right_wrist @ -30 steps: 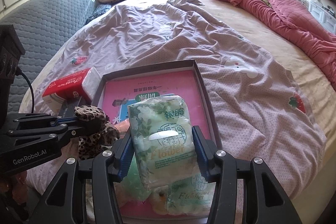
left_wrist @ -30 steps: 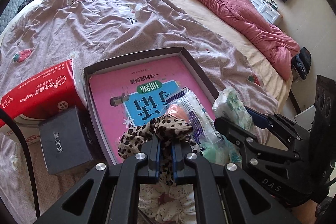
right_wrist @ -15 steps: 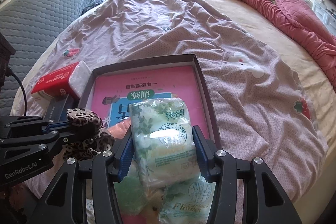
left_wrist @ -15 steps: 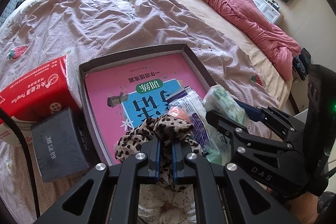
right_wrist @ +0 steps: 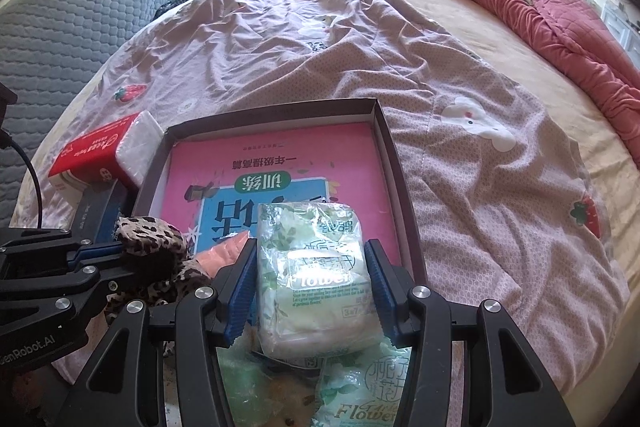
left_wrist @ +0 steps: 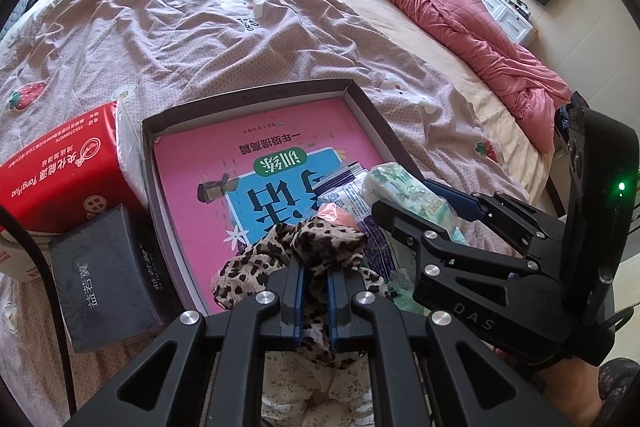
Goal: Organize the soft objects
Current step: 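Lower both items into the pink tray and open both tools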
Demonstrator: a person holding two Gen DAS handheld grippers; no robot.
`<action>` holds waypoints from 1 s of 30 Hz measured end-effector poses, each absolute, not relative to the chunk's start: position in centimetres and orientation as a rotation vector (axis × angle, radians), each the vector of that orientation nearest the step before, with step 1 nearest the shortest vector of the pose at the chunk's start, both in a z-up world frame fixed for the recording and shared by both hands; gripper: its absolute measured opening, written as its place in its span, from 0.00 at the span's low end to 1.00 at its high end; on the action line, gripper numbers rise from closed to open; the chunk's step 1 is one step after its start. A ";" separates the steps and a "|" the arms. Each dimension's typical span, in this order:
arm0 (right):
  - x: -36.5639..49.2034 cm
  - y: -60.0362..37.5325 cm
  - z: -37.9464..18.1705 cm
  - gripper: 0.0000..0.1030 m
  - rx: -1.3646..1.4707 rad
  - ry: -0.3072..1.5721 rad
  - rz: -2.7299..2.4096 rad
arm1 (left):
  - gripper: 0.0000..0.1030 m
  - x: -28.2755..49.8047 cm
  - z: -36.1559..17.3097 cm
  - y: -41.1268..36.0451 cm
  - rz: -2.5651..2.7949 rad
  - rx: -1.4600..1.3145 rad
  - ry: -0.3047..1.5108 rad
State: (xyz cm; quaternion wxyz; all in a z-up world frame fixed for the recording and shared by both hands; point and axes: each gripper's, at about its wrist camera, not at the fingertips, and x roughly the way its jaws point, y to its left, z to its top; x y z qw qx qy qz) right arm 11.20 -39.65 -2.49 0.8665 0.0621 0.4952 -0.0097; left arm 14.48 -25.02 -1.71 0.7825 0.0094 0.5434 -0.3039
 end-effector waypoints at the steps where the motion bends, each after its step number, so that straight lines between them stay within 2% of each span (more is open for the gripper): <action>1: 11.2 -39.6 -2.5 0.53 0.128 1.035 -0.016 | 0.08 14.5 -1.7 -25.0 -0.655 0.017 1.175; 7: 11.2 -39.1 -2.1 0.59 0.103 1.017 -0.015 | 0.08 14.5 -1.7 -25.0 -0.658 0.011 1.179; 10: 11.1 -39.1 -1.8 0.66 0.096 1.007 -0.025 | 0.08 14.5 -1.6 -25.0 -0.659 0.009 1.178; 21: 10.1 -39.8 -0.4 0.71 0.107 0.973 -0.060 | 0.10 14.4 -1.6 -25.0 -0.659 -0.008 1.177; 27: 9.5 -39.9 -0.1 0.72 0.096 0.979 -0.077 | 0.19 14.4 -1.5 -25.0 -0.653 -0.003 1.180; 30: 9.3 -40.0 0.0 0.72 0.097 0.977 -0.085 | 0.30 14.2 -1.1 -25.1 -0.657 0.003 1.171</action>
